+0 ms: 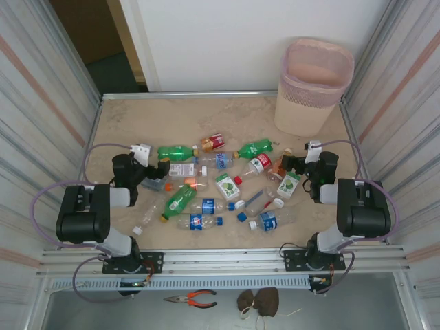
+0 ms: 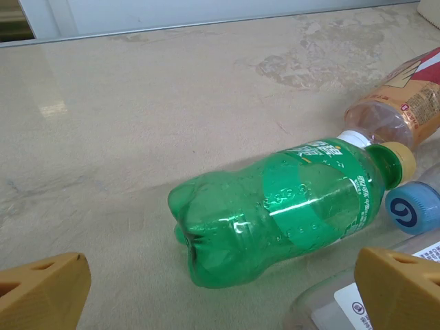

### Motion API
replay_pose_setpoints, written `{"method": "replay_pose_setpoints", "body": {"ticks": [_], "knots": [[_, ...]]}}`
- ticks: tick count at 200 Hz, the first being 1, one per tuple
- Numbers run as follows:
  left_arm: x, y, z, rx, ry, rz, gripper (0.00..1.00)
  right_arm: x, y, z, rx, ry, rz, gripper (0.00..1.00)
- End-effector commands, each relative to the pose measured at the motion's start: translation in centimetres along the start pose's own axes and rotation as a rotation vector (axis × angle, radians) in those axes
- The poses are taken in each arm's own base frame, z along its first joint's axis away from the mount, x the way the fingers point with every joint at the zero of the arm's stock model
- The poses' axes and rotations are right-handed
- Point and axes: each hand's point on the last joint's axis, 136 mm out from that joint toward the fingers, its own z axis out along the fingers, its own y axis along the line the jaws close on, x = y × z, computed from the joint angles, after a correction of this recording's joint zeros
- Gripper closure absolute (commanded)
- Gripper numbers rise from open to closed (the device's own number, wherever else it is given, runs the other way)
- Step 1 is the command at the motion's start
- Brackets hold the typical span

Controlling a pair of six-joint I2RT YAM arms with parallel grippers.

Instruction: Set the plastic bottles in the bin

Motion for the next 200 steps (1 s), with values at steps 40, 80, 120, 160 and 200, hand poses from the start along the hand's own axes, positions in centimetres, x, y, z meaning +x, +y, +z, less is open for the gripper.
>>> {"method": "replay_pose_setpoints", "body": {"ticks": [40,80,120,160,200], "knots": [[-0.7,1.4,-0.1,-0.069,-0.018,-0.008,0.02,-0.3,0.2,-0.1,-0.012,-0.019,-0.028,0.01],[-0.7,1.3,-0.1,-0.069,-0.018,-0.007,0.01,-0.4,0.2,-0.1,-0.013,-0.020,-0.028,0.01],[-0.7,1.4,-0.1,-0.069,-0.017,-0.007,0.01,-0.4,0.2,-0.1,-0.013,-0.020,-0.028,0.01],[-0.7,1.5,-0.1,-0.069,-0.017,-0.015,0.01,-0.4,0.1,-0.1,-0.012,-0.020,-0.029,0.01],[-0.8,1.5,-0.1,-0.068,-0.019,-0.014,0.01,-0.4,0.2,-0.1,-0.013,-0.022,-0.028,0.01]]}}
